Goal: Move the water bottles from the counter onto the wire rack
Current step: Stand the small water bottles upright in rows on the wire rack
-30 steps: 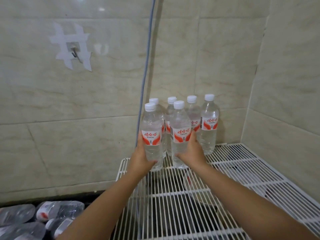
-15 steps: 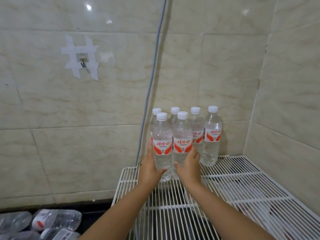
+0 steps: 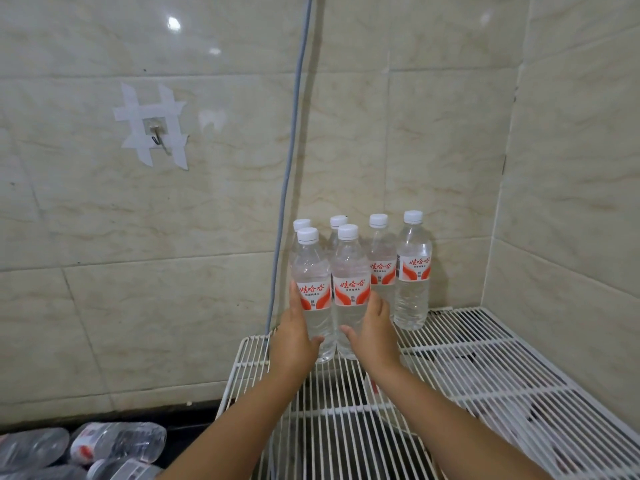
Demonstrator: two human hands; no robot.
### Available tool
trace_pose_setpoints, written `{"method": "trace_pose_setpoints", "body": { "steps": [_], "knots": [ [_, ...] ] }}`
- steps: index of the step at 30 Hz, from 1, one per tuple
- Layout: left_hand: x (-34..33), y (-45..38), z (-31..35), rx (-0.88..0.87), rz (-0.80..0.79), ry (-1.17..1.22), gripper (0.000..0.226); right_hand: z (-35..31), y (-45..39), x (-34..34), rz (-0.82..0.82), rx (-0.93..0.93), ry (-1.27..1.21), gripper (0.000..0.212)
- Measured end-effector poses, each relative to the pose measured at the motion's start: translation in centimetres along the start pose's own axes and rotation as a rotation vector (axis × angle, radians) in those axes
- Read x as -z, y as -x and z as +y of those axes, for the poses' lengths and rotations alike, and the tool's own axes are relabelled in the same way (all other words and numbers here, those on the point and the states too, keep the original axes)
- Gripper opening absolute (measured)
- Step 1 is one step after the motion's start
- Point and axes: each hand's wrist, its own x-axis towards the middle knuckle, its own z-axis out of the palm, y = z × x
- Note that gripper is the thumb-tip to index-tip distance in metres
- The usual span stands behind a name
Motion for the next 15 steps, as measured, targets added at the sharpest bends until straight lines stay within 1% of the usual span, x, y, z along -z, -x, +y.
{"method": "trace_pose_setpoints", "body": {
  "steps": [3,5,6,8,10,12,15],
  "knots": [
    [-0.1,0.7,0.6,-0.002,-0.006,0.032,0.104,0.1,0.3,0.1,-0.003,-0.010,-0.001,0.075],
    [0.1,1.0,1.2,0.012,0.002,0.016,0.098,-0.1,0.4,0.4,-0.011,-0.026,0.042,0.073],
    [0.3,1.1,1.5,0.023,0.011,-0.011,0.095,-0.2,0.5,0.6,-0.014,-0.031,0.092,0.073],
    [1.1,1.5,1.9,0.041,0.018,-0.139,0.087,-0.5,0.8,1.3,-0.001,-0.006,0.211,0.075],
    [2.2,1.9,2.3,0.044,0.015,-0.260,0.073,-0.7,1.0,1.9,0.028,0.075,0.315,0.075],
    [3.5,2.5,2.5,0.032,0.036,-0.358,0.058,-1.2,1.3,2.5,0.048,0.172,0.387,0.071],
    [5.8,3.6,1.6,0.048,0.062,-0.534,0.050,-2.9,1.7,2.7,0.026,0.288,0.432,0.059]
  ]
}}
